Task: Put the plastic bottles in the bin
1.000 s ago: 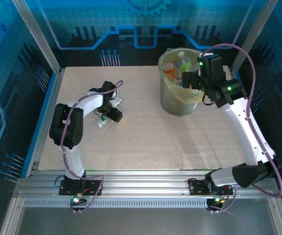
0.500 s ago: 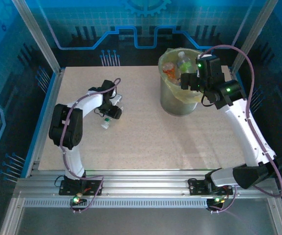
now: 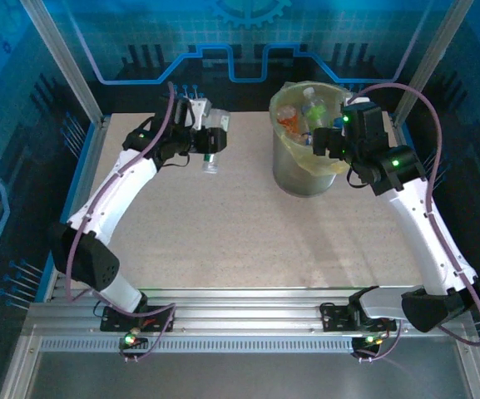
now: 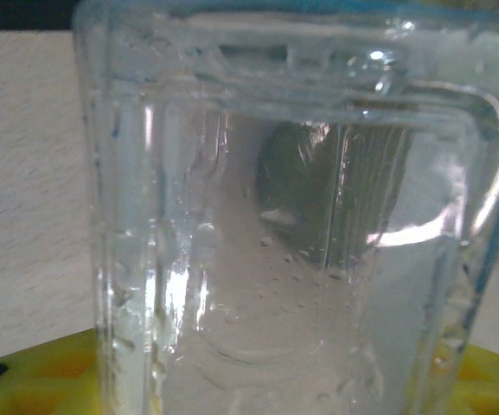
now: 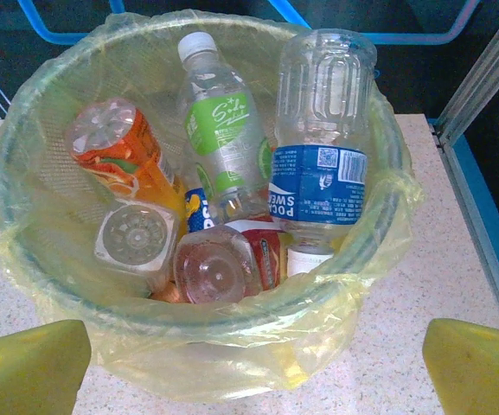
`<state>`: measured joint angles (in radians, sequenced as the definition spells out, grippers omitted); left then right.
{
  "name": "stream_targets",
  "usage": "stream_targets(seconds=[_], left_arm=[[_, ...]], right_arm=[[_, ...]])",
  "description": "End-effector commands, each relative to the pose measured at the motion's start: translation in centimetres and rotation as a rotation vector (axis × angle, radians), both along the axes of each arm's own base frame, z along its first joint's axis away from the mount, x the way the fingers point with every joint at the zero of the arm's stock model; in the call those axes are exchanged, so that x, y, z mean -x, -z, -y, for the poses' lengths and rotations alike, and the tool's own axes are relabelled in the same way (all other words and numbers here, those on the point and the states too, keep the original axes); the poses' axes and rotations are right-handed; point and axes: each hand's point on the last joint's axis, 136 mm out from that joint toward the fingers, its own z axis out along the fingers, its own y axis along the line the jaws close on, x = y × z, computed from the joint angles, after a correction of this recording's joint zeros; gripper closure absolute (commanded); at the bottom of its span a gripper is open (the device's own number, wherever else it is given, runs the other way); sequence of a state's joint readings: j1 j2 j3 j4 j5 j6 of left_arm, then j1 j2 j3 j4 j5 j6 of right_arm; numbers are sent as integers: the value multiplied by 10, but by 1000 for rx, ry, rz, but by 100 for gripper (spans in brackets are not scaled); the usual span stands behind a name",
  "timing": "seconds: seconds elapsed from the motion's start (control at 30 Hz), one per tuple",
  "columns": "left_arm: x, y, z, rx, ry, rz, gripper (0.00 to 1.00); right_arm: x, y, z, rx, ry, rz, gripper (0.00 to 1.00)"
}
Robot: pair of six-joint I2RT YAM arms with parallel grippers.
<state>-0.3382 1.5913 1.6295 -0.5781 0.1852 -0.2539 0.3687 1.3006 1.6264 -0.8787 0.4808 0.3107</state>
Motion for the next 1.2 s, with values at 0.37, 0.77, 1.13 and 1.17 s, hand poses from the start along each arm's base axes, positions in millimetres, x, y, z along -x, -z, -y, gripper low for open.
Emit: stream_targets(seconds=[0.37,0.77,1.13,1.17], left_arm=[[-25,-130,120,506,77,174,58],[-80,-121,177,579,71,167,57],[-99,-70,215,540,95,100,54],[-100,-66,216,534,98,95,53]], right_arm=[[3,-15,5,-19,42,92,0],[6,-19,14,-13,83,134,0],[-2,-22,24,8,152,162,0],[-5,-22,25,4,159,168,0]])
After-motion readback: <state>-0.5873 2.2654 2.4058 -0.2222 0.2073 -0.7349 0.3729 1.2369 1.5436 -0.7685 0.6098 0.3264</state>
